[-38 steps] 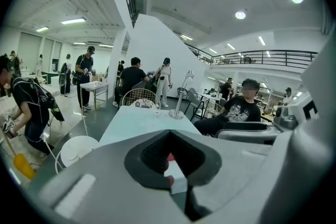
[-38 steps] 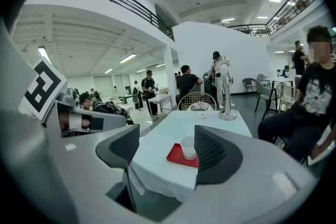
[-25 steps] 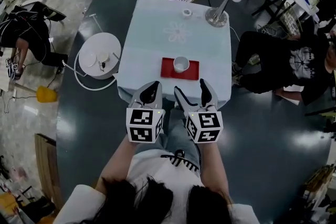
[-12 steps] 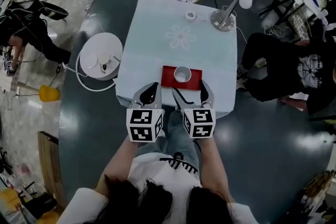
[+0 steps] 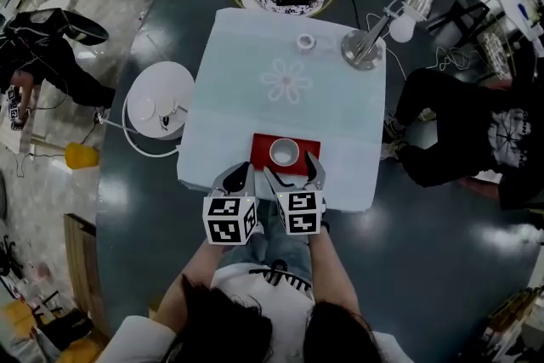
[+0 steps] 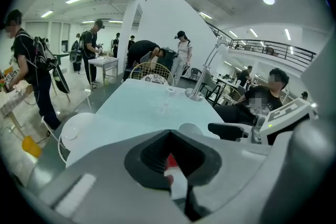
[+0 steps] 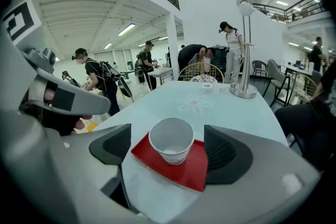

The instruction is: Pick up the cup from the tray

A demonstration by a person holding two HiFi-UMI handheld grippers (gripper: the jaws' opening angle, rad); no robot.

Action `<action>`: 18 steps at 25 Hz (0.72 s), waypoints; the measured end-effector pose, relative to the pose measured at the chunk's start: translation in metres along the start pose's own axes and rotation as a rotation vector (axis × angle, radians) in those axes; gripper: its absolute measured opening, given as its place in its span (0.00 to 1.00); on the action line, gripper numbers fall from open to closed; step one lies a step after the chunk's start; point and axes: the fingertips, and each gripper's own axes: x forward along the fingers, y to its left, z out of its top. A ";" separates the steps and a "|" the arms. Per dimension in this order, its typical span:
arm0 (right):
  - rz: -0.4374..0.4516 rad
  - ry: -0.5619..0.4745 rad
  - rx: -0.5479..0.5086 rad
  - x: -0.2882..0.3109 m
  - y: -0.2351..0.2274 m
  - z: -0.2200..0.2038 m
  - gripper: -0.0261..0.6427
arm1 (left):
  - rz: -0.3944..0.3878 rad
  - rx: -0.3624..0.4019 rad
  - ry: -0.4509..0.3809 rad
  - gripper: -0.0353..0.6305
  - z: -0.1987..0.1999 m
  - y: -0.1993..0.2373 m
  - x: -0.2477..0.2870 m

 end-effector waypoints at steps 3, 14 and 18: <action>0.029 0.038 -0.008 0.016 -0.004 -0.005 0.70 | 0.031 0.011 0.029 0.06 -0.004 0.004 0.016; 0.091 0.125 -0.029 0.048 -0.011 -0.004 0.70 | 0.085 -0.011 0.110 0.05 -0.006 0.012 0.054; 0.112 0.178 -0.067 0.053 -0.003 -0.013 0.68 | 0.090 -0.013 0.116 0.05 -0.005 0.013 0.053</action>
